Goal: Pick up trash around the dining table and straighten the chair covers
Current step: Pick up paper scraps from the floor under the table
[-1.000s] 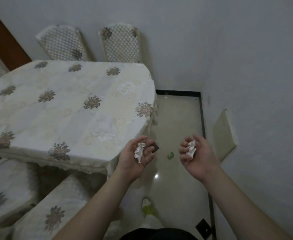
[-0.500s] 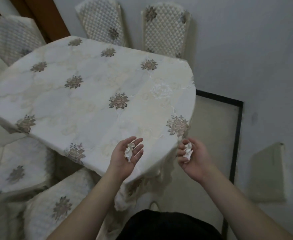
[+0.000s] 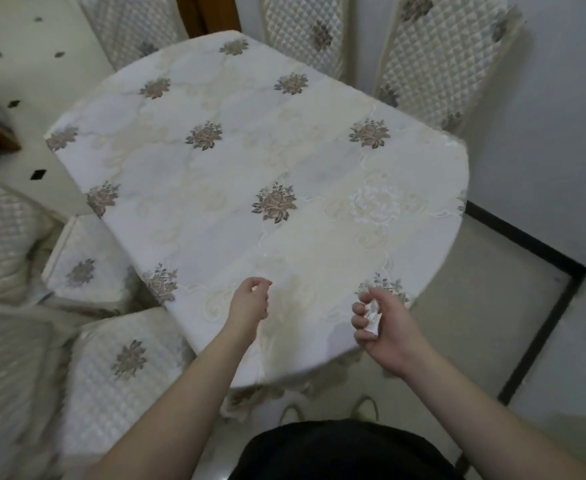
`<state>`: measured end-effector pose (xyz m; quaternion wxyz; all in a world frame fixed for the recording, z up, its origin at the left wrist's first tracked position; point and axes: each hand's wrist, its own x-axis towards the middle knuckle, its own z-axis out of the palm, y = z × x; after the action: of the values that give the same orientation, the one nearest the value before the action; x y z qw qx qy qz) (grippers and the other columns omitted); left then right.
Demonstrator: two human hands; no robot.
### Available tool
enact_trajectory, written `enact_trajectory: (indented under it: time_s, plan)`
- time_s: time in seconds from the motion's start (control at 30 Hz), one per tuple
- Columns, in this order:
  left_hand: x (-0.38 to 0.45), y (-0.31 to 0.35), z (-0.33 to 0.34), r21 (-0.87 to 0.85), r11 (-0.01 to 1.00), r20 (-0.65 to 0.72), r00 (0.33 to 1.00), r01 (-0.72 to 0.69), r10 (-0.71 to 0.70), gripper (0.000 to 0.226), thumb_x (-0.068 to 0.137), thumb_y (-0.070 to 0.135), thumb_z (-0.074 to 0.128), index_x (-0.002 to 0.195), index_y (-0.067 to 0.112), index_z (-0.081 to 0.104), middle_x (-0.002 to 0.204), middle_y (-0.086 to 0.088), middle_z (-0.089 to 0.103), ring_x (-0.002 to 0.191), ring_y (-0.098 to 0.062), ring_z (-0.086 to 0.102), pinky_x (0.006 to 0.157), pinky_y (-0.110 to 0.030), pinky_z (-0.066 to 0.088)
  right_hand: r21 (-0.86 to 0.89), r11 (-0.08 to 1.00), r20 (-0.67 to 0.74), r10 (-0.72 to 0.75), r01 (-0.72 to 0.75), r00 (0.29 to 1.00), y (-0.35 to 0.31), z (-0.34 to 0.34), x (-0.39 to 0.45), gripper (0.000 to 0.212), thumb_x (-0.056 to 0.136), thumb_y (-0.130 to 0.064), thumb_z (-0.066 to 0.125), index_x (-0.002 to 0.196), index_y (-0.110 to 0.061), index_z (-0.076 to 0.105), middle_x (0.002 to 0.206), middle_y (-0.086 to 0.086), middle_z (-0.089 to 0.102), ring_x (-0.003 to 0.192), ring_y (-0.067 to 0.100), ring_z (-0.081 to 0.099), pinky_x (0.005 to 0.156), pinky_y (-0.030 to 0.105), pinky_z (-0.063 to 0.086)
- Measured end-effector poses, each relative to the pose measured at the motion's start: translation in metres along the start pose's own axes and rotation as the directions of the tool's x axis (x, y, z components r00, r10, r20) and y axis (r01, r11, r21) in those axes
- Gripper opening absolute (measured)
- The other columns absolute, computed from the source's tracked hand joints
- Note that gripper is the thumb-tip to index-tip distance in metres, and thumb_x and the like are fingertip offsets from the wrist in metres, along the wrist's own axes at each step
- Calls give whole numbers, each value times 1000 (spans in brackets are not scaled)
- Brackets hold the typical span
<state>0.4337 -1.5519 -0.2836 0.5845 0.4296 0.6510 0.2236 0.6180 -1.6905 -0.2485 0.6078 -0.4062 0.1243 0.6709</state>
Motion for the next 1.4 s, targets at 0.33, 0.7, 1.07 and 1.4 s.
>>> enact_trajectory:
  time_s: [0.33,0.7,1.07,1.4]
  plan:
    - [38,-13,10,873,357,130,865,-332,484,87,87,61,50,152,18,11,122,-9,54,107,-30,56,77,-39,47,-99,985,-74,135,-142,988,-19,-5,24,16,89,-23,51,75,-16,48,59,0,42,41,10,36,32,14,17]
    - [48,-52,20,955,102,148,746,-279,650,61,85,62,42,90,3,55,82,-15,49,72,-31,52,59,-38,40,-214,969,-69,107,-119,992,-28,-21,16,13,85,-22,54,75,-17,49,62,-1,44,44,11,36,34,19,20]
    - [43,-62,7,872,311,124,786,-378,606,29,74,24,75,83,3,56,124,-26,45,118,-45,41,104,-63,27,-266,960,-44,82,-91,996,-21,-26,2,16,70,-24,63,73,-16,49,65,0,43,48,11,36,37,20,18]
    - [8,-20,3,580,779,-90,932,-238,352,23,84,7,54,99,7,38,96,-13,53,83,-34,56,60,-32,37,-265,962,-51,53,-65,997,-22,-16,-7,13,88,-21,50,76,-15,49,63,0,44,46,11,37,37,19,18]
